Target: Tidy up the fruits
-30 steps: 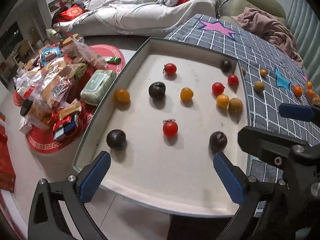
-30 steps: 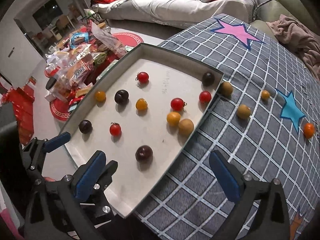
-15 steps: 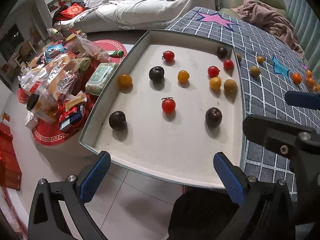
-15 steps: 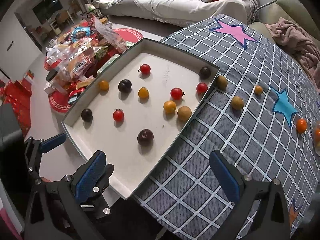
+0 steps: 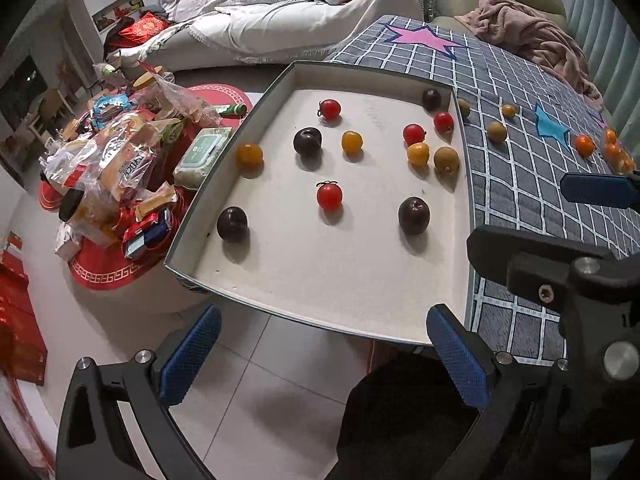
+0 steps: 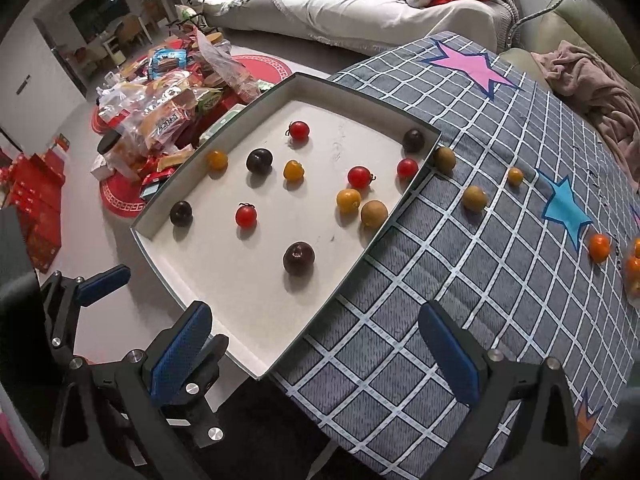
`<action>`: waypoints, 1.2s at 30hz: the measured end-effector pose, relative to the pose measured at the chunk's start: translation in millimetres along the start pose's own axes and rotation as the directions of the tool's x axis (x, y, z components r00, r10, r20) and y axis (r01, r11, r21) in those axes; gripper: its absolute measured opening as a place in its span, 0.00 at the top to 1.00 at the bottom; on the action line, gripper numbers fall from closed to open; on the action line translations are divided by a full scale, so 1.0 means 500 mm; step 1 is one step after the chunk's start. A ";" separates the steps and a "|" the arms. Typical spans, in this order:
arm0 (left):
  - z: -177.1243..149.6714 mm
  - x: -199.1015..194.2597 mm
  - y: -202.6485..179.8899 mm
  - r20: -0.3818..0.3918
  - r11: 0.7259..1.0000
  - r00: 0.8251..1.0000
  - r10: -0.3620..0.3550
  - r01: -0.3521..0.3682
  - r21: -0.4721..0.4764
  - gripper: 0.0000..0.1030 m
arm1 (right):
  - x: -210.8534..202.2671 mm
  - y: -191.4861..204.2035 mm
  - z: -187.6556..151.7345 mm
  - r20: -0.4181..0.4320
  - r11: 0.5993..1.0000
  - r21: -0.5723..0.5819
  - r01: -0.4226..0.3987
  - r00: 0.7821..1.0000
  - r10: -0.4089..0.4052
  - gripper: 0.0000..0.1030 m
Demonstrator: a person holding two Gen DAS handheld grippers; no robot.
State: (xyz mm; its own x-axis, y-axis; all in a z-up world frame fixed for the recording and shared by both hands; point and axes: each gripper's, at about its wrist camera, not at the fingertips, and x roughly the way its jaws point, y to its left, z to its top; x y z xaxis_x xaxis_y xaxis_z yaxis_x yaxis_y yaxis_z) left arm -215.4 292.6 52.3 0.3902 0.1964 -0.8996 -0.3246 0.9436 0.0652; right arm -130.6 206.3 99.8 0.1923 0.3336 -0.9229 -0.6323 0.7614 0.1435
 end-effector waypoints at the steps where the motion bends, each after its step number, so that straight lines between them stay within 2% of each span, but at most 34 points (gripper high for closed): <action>1: -0.001 -0.001 -0.001 0.000 1.000 1.000 0.000 0.000 0.001 0.00 | 0.000 0.001 0.000 0.000 1.000 0.001 0.000 1.000 0.000 0.00; 36: -0.013 0.000 -0.007 -0.016 1.000 1.000 0.004 -0.003 0.019 0.00 | 0.008 0.001 -0.014 -0.007 1.000 0.002 -0.008 1.000 0.008 0.00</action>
State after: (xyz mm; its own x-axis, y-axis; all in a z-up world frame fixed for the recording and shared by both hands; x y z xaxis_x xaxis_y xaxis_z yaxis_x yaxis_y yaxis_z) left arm -219.7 287.4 49.1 0.3747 0.1953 -0.9063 -0.3098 0.9477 0.0762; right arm -135.6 204.3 93.6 0.1818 0.3355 -0.9243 -0.6326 0.7596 0.1512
